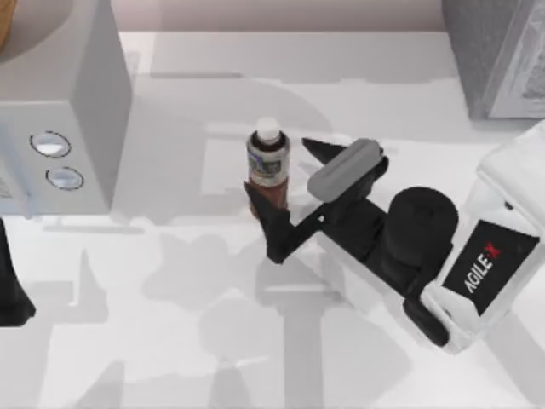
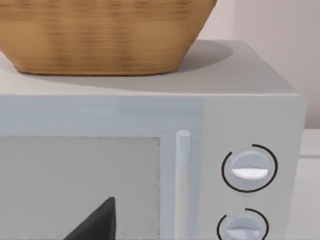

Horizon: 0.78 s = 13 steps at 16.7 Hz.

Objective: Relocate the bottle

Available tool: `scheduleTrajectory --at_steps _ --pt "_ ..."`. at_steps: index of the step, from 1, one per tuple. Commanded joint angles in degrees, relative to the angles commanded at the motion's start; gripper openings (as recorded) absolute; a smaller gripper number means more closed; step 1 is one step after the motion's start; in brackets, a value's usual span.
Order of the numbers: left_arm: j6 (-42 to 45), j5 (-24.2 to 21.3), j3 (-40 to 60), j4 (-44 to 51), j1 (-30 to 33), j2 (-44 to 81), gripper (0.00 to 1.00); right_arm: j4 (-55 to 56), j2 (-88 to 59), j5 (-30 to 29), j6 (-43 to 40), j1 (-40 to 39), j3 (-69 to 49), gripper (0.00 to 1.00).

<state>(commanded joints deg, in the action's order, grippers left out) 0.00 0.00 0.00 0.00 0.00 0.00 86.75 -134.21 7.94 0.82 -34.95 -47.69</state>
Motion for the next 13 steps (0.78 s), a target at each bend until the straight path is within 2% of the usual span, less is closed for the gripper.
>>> scheduleTrajectory --at_steps 4,9,13 --pt "0.0 0.0 0.0 0.0 0.0 0.0 1.00 -6.6 -2.3 -1.0 0.0 -0.9 -8.9 1.00" --pt "0.0 0.0 0.0 0.0 0.0 0.0 1.00 -7.6 -2.6 -1.1 0.0 -1.1 -10.1 1.00" --pt "0.0 0.0 0.0 0.0 0.0 0.0 1.00 -7.6 -2.6 -1.1 0.0 -1.1 -10.1 0.70"
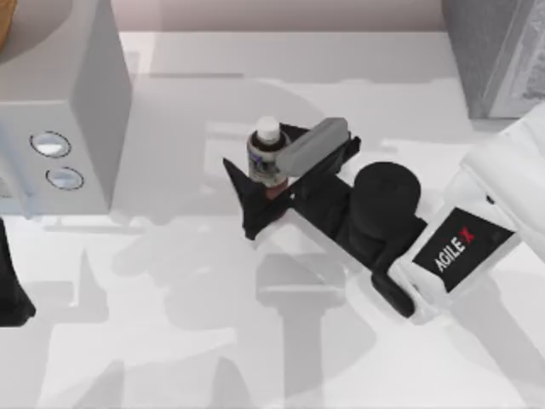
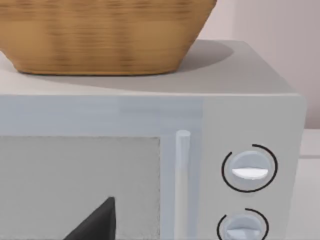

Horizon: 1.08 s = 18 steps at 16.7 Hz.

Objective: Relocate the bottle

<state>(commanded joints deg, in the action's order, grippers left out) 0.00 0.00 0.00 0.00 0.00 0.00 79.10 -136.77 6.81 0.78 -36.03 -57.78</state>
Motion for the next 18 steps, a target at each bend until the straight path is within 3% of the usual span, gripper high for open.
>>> scheduleTrajectory --at_steps 9,18 --pt "0.0 0.0 0.0 0.0 0.0 0.0 1.00 0.0 0.0 0.0 0.0 0.0 0.0 0.02" --pt "0.0 0.0 0.0 0.0 0.0 0.0 1.00 0.0 0.1 0.0 0.1 0.1 0.1 0.00"
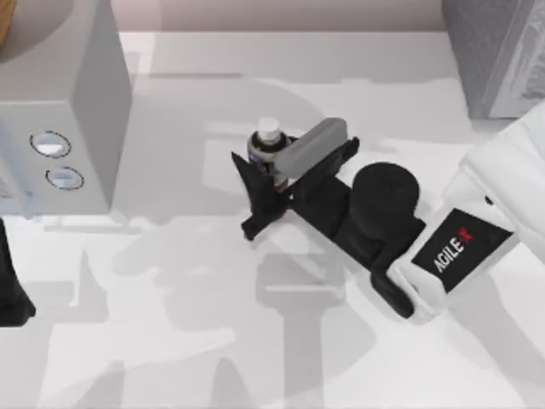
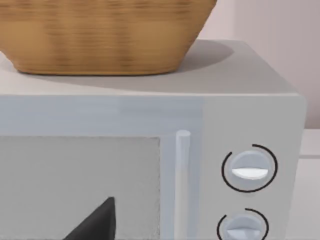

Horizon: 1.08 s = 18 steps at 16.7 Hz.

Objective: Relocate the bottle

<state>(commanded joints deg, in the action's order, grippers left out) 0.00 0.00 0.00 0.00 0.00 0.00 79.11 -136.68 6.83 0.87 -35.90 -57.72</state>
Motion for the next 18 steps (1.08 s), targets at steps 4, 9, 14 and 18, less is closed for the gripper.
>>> scheduleTrajectory --at_steps 4,9,14,18 --pt "0.0 0.0 0.0 0.0 0.0 0.0 1.00 1.1 1.1 3.8 0.0 3.7 1.6 0.00" --pt "0.0 0.0 0.0 0.0 0.0 0.0 1.00 3.7 5.8 21.4 0.2 21.5 9.3 0.00" --pt "0.0 0.0 0.0 0.0 0.0 0.0 1.00 5.9 13.4 44.4 0.3 44.6 19.4 0.00" --pt "0.0 0.0 0.0 0.0 0.0 0.0 1.00 6.9 18.7 55.2 0.3 55.5 25.2 0.00"
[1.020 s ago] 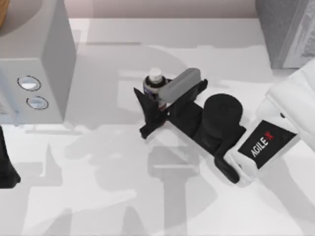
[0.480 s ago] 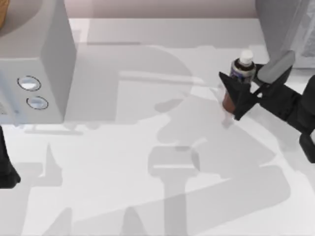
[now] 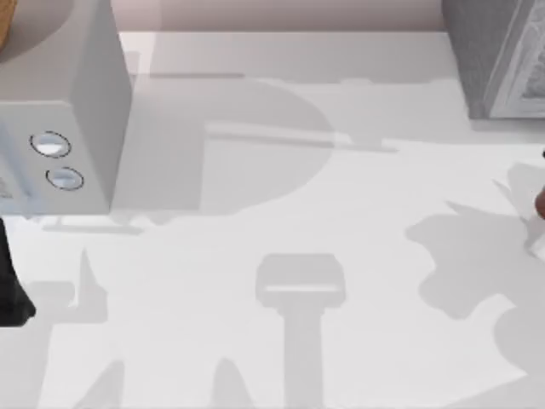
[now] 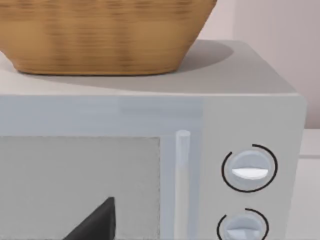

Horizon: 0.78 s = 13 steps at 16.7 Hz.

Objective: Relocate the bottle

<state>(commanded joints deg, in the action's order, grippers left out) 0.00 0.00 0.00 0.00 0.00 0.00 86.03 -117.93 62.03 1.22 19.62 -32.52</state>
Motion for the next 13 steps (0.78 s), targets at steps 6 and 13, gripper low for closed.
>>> scheduleTrajectory --at_steps 6,13 --pt "0.0 0.0 0.0 0.0 0.0 0.0 1.00 0.0 0.9 1.7 0.1 1.6 1.0 0.00" --pt "0.0 0.0 0.0 0.0 0.0 0.0 1.00 4.5 -9.4 -4.9 -0.3 -4.8 -4.5 0.00"
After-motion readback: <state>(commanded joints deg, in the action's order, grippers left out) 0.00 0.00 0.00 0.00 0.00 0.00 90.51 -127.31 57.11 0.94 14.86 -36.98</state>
